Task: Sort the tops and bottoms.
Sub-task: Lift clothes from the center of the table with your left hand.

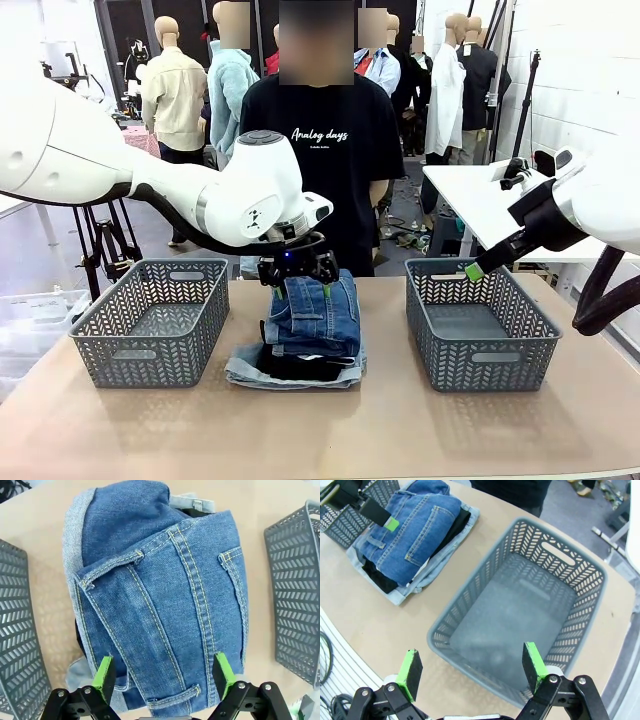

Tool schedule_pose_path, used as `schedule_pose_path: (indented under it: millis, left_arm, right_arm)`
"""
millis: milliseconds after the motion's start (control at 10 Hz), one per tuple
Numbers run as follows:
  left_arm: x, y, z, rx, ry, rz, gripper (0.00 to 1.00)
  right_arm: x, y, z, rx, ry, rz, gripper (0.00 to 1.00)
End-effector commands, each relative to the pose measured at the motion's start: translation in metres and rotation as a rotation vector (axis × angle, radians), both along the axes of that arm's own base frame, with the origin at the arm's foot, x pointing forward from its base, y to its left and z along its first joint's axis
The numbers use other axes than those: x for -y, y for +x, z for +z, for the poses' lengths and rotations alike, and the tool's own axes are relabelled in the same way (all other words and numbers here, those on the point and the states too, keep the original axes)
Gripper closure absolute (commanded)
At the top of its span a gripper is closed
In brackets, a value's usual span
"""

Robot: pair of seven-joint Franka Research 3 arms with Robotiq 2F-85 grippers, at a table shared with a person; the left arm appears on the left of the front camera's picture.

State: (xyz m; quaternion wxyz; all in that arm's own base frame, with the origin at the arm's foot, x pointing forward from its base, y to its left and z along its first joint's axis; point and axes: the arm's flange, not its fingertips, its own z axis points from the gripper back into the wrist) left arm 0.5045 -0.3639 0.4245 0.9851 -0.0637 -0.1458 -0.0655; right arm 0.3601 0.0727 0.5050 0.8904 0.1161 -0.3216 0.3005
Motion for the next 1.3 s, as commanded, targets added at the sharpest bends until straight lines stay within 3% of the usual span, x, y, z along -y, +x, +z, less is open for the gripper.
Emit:
schedule_pose_path:
  millis: [0,700,1100,1200]
  left_arm:
    - [-0.003,0.0,0.006,0.047,-0.01,0.03,0.0]
    - [-0.003,0.032,-0.019,0.026,0.029,0.124,0.0]
    - [-0.001,0.037,-0.021,-0.004,0.016,0.111,0.0]
    - [0.0,0.036,-0.022,-0.007,0.012,0.095,0.11]
  right_arm:
    - [0.001,0.003,-0.002,0.005,0.016,0.008,0.0]
    - [0.001,0.003,-0.002,0.005,0.016,0.008,0.0]
    - [0.001,0.003,-0.002,0.005,0.016,0.008,0.0]
    - [0.001,0.003,-0.002,0.005,0.016,0.008,0.0]
